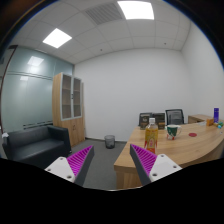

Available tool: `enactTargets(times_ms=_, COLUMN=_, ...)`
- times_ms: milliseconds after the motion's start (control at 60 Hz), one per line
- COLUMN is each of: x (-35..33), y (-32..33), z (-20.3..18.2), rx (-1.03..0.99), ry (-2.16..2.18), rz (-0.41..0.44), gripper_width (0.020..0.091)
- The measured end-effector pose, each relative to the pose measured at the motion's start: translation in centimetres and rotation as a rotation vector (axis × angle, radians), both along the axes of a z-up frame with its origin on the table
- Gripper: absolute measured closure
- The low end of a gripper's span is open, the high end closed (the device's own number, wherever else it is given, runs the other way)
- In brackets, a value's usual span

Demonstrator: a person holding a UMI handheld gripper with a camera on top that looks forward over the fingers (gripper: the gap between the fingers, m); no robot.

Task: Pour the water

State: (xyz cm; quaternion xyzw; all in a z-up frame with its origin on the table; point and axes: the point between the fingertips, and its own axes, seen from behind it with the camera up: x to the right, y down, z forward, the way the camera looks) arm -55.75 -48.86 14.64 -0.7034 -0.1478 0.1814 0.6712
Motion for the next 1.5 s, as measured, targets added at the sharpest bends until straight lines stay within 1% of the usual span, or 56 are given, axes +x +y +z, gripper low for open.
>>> enactTargets(times_ms=133, x=0.6, y=1.0, z=-0.5, rx=-0.021, ry=-0.006, rz=-0.012, gripper_width=0.0305)
enactTargets(times_ms=317, x=4.3, y=5.0, z=-0.5, rx=-0.010, ry=-0.018, rz=-0.096, gripper_width=0.0306)
enactTargets(times_ms=400, x=6.2, y=8.0, z=-0.2, rx=-0.002, ry=-0.004, rz=-0.144, gripper_width=0.0305)
enactTargets(times_ms=417, x=6.6, y=8.7, z=-0.3, rx=-0.003, ry=-0.009, rz=-0.156, gripper_width=0.0307)
enactTargets(times_ms=433, x=7.5, y=10.1, z=-1.3, rx=0.001, ry=-0.015, rz=-0.163, gripper_width=0.0305)
enactTargets(times_ms=450, x=7.2, y=10.2, z=-0.6, rx=-0.006, ry=-0.022, rz=-0.177, gripper_width=0.0303)
enactTargets(times_ms=483, x=8.5, y=12.4, z=-1.6, rx=0.003, ry=-0.031, rz=-0.196, gripper_width=0.0300)
enactTargets(times_ms=600, x=10.3, y=17.9, z=-1.7, rx=0.025, ry=-0.089, rz=-0.264, gripper_width=0.0297)
enactTargets(times_ms=783, x=10.2, y=25.2, z=-3.3, rx=-0.008, ry=-0.119, rz=-0.297, gripper_width=0.0307)
enactTargets(times_ms=1000, x=9.2, y=29.8, z=-3.7, rx=-0.027, ry=-0.090, rz=-0.314, gripper_width=0.0309)
enactTargets(times_ms=1033, x=8.9, y=30.2, z=-3.8, rx=-0.029, ry=-0.089, rz=-0.313, gripper_width=0.0319)
enactTargets(times_ms=1067, x=8.7, y=30.6, z=-3.9, rx=-0.032, ry=-0.096, rz=-0.313, gripper_width=0.0350)
enactTargets(times_ms=1083, x=8.7, y=30.8, z=-4.0, rx=-0.033, ry=-0.102, rz=-0.315, gripper_width=0.0390)
enactTargets(times_ms=1100, x=9.5, y=31.3, z=-4.2, rx=-0.033, ry=-0.106, rz=-0.317, gripper_width=0.0462)
enactTargets(times_ms=1117, x=9.5, y=31.5, z=-4.2, rx=-0.030, ry=-0.109, rz=-0.323, gripper_width=0.0495)
enactTargets(times_ms=1133, x=9.5, y=31.6, z=-4.1, rx=-0.027, ry=-0.102, rz=-0.328, gripper_width=0.0495)
enactTargets(times_ms=1183, x=9.7, y=31.8, z=-4.1, rx=-0.014, ry=-0.085, rz=-0.343, gripper_width=0.0523)
enactTargets(times_ms=1233, x=9.5, y=32.0, z=-4.2, rx=-0.017, ry=-0.067, rz=-0.335, gripper_width=0.0560)
enactTargets(times_ms=1300, x=9.1, y=32.0, z=-4.3, rx=-0.040, ry=-0.064, rz=-0.317, gripper_width=0.0586)
enactTargets(times_ms=1317, x=9.0, y=32.0, z=-4.2, rx=-0.043, ry=-0.065, rz=-0.312, gripper_width=0.0618)
enactTargets(times_ms=1350, x=9.0, y=32.1, z=-4.2, rx=-0.046, ry=-0.056, rz=-0.304, gripper_width=0.0620)
enactTargets(times_ms=1367, x=9.1, y=32.2, z=-4.2, rx=-0.046, ry=-0.051, rz=-0.300, gripper_width=0.0634)
enactTargets(times_ms=1433, x=9.1, y=32.6, z=-4.2, rx=-0.054, ry=-0.029, rz=-0.276, gripper_width=0.0635)
enactTargets(times_ms=1500, x=9.5, y=33.4, z=-4.2, rx=-0.104, ry=0.040, rz=-0.241, gripper_width=0.0636)
